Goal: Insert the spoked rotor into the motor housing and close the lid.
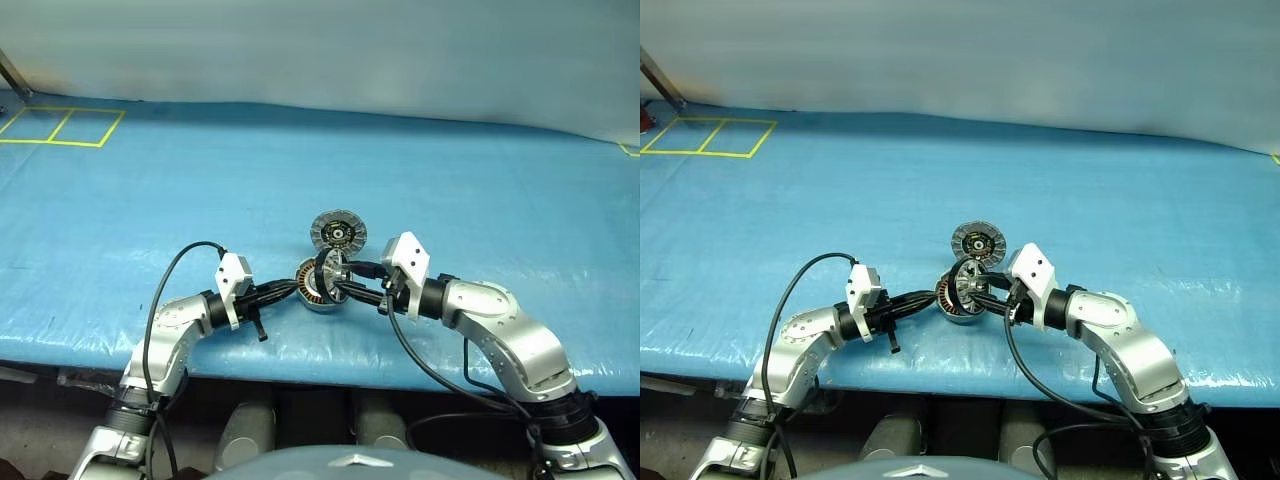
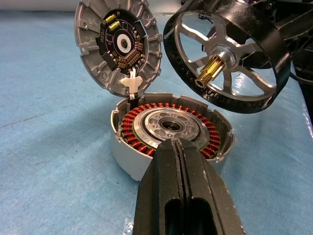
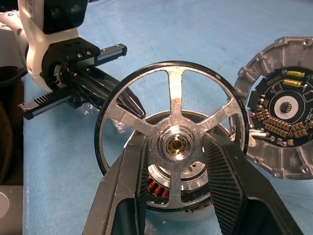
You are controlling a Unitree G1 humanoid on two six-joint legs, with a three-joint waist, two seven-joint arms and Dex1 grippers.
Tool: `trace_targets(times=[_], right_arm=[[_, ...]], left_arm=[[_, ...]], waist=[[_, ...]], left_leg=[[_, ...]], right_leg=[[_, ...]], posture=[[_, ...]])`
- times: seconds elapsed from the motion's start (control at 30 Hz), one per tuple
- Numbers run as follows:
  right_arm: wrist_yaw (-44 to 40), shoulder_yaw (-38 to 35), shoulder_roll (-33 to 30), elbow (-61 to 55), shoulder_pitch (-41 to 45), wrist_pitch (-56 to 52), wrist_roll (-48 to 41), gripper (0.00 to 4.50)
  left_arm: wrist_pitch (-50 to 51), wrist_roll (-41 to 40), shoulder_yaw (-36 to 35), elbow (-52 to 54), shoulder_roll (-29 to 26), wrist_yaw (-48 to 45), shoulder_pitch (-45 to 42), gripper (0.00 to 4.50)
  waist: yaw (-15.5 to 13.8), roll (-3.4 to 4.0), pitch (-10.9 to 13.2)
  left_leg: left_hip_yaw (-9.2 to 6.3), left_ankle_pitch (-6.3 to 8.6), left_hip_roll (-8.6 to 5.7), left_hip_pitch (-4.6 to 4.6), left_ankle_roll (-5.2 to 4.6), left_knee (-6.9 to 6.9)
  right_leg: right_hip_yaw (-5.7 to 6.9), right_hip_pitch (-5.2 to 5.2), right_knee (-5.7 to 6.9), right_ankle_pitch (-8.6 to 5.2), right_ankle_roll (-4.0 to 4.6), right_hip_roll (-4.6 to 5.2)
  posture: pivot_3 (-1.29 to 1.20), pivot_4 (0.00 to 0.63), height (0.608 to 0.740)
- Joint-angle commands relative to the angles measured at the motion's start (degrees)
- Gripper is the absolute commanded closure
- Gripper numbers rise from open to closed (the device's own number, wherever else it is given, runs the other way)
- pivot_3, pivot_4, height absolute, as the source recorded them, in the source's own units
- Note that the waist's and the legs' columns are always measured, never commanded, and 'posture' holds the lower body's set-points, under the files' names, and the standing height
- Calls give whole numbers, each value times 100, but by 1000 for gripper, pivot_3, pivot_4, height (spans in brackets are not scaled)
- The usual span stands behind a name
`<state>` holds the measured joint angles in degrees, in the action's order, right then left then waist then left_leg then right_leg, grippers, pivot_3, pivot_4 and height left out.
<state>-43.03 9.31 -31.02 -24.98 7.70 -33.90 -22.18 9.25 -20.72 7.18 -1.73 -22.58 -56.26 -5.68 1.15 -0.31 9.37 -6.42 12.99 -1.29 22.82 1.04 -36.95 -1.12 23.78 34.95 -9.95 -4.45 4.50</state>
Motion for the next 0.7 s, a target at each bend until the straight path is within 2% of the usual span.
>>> trace_targets(times=[0.03, 0.7], right_arm=[[40, 15, 52, -12, 136, 154, 70, 2898], [137, 147, 56, 160, 263, -19, 320, 2898]], left_arm=[[-115, -7, -41, 188, 8, 16, -8, 4500], [-129, 28, -26, 167, 24, 49, 4, 4500]], waist=[[-1, 0, 0], [0, -1, 1]], left_leg=[[0, 0, 0, 0, 0, 0], [0, 0, 0, 0, 0, 0]], right_leg=[[0, 0, 0, 0, 0, 0], [0, 0, 0, 0, 0, 0]], posture=[[0, 150, 740], [0, 150, 740]])
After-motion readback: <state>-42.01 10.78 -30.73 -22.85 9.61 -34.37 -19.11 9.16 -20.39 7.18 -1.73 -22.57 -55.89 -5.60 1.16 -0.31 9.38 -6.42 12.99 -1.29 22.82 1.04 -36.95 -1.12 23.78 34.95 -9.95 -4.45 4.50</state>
